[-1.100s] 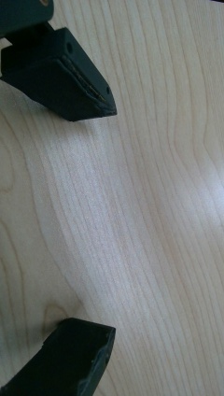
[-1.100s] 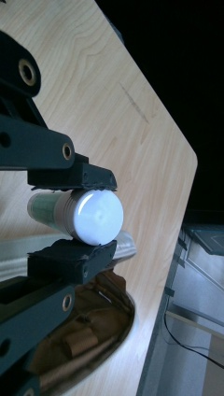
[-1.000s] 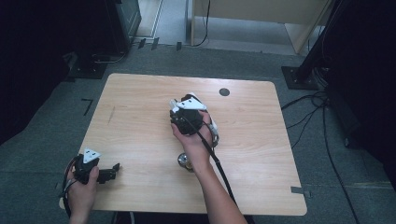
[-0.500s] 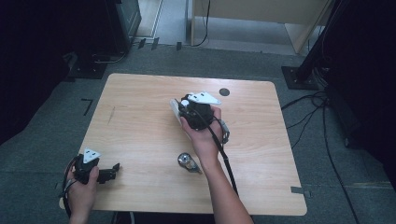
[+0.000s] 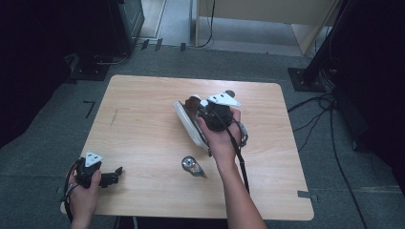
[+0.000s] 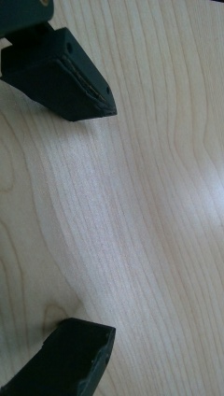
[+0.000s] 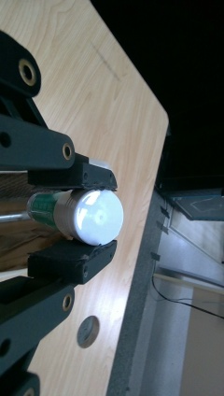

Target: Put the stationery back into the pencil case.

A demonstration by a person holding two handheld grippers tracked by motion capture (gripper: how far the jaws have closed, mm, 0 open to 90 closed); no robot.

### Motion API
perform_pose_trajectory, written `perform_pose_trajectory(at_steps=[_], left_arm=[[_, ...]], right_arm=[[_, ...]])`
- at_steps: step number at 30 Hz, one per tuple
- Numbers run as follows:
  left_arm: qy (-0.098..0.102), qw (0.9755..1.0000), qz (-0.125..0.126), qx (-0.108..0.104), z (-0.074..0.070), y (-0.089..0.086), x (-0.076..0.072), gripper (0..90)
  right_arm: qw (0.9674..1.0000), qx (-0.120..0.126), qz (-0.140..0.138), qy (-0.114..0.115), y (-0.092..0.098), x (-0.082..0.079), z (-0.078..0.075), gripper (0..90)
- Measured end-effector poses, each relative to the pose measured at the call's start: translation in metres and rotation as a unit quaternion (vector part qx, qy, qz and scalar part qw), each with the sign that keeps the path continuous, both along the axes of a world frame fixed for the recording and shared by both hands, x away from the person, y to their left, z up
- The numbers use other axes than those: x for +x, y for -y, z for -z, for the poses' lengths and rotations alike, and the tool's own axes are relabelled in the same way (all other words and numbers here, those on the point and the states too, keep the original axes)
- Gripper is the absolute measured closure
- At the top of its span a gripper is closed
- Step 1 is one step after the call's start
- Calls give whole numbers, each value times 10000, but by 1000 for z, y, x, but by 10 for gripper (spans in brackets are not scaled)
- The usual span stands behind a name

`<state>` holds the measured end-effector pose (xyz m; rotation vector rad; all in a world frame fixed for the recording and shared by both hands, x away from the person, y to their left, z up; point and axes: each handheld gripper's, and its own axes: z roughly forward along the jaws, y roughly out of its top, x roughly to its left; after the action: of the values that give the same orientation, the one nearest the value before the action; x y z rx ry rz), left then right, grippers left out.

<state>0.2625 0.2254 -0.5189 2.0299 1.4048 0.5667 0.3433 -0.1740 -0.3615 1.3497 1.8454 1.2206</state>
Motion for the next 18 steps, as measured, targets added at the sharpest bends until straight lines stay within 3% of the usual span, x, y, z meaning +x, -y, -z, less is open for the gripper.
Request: perform_pose_trajectory(at_steps=[13, 18], left_arm=[[-7, 10000, 15, 20, 0, 0, 0, 0], [-10, 10000, 10, 10, 0, 0, 0, 0]], right_arm=[[9986, -247, 69, -456, 16, -5, 44, 655], [9975, -331, -55, -615, 15, -9, 60, 655]])
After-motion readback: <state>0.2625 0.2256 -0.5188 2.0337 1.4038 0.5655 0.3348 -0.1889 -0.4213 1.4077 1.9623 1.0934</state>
